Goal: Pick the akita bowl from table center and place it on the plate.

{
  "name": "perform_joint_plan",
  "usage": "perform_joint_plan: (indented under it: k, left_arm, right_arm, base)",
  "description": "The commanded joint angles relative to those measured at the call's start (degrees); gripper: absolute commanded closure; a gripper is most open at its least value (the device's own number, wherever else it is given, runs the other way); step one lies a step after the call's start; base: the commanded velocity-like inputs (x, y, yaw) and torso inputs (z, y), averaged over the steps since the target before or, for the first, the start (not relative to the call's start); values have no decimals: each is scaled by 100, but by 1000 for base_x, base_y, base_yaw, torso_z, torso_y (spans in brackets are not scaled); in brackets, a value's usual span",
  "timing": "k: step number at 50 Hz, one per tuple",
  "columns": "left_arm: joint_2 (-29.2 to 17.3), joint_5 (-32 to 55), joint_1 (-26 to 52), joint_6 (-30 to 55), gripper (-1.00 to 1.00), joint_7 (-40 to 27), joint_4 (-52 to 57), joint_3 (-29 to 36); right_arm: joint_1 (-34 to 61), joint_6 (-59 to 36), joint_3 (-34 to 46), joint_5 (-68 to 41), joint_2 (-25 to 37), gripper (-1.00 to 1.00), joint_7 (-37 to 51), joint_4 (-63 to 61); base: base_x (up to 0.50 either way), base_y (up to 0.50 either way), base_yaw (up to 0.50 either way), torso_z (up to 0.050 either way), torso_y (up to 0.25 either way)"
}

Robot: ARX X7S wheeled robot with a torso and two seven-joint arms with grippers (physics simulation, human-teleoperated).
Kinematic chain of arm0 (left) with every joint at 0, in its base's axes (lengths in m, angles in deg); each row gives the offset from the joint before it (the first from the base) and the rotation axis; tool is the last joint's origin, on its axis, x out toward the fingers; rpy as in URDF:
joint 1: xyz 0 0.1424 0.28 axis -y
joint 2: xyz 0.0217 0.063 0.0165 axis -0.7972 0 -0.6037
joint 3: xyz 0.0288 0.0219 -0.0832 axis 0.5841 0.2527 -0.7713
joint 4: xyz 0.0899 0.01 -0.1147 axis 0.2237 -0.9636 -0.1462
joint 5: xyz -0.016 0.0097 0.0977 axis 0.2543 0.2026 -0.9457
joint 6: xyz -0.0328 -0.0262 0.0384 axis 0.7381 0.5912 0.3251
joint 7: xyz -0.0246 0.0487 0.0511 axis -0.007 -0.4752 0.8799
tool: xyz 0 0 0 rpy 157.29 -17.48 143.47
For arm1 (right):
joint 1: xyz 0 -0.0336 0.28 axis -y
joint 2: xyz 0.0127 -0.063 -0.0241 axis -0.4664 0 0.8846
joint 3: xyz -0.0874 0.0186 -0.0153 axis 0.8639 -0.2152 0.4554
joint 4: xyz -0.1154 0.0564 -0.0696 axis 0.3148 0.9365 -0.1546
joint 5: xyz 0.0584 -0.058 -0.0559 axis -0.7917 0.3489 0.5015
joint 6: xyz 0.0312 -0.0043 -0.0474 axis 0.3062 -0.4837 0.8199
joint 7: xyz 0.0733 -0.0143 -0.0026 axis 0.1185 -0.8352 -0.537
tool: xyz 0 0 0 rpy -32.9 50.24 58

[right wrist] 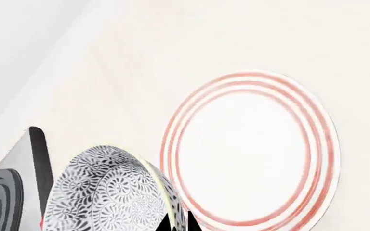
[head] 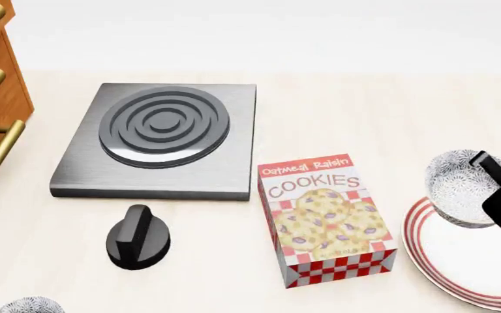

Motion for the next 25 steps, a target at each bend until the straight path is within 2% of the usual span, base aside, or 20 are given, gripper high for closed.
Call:
perform_joint_plan:
  k: [1, 6, 25]
  left_arm:
    - [-26, -230, -45, -274, -100, 38, -40, 92]
    - [-36, -90, -27, -181, -100, 11, -14, 32]
    - [-67, -110, -5, -157, -100, -50, -29, 102]
  right_arm:
    - [586, -12, -896, -139, 58, 100, 281, 1599]
    - [688, 90, -1029, -179, 101, 100, 300, 1712]
    - [843, 263, -1421, -299, 388, 100, 586, 1473]
  base:
    - [0, 0, 0, 0, 0]
    - [0, 0, 0, 0, -200]
    - [0, 0, 0, 0, 0]
